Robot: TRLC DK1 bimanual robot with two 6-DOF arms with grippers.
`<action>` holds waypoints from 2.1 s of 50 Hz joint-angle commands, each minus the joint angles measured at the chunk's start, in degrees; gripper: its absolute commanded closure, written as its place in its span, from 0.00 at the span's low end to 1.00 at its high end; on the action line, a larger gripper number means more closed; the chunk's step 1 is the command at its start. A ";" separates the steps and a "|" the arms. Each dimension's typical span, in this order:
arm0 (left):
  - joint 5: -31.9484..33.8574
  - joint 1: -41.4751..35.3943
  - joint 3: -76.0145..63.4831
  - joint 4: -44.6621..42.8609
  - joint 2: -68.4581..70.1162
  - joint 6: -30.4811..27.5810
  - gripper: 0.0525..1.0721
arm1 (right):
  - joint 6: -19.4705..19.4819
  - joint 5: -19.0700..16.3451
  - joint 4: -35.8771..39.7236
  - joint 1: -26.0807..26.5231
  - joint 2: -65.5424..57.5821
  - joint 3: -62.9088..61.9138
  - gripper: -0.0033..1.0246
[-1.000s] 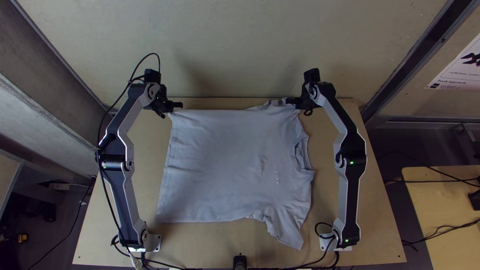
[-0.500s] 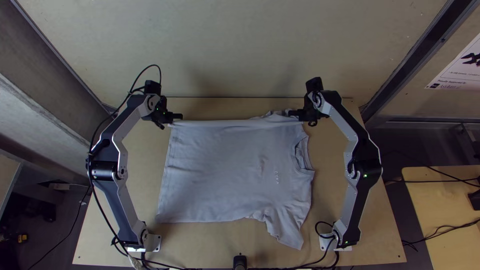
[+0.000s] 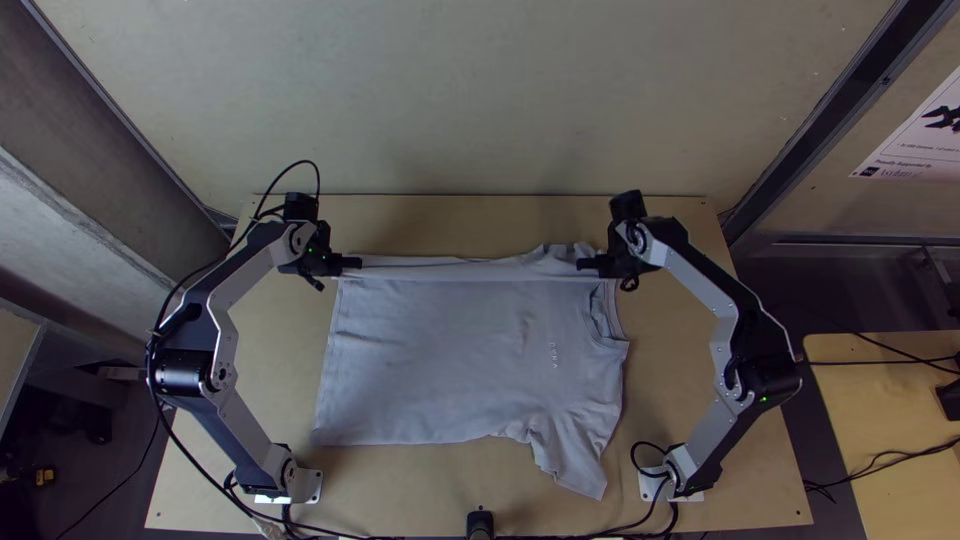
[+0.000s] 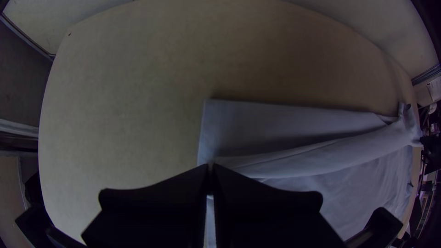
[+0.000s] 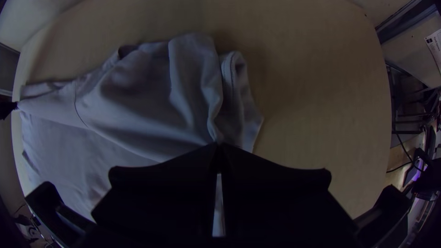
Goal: Fold the t-shirt
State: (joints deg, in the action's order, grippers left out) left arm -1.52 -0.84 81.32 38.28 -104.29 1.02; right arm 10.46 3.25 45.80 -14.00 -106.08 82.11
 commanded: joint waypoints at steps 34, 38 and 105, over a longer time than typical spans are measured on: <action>2.13 0.84 -10.92 -4.18 11.30 0.13 0.05 | 5.10 2.47 -0.63 -0.33 14.76 -12.76 0.05; 3.19 0.93 -7.67 0.48 12.53 0.13 0.05 | 6.24 2.38 -0.36 -0.33 18.37 -12.14 0.05; -5.16 -10.32 -39.92 40.38 46.02 -15.61 0.05 | 17.93 -13.18 38.31 -12.02 44.82 -22.34 0.15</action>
State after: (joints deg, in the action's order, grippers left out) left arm -5.87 -10.24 44.47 78.11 -58.33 -12.69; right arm 27.24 -9.65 83.33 -24.43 -60.95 62.33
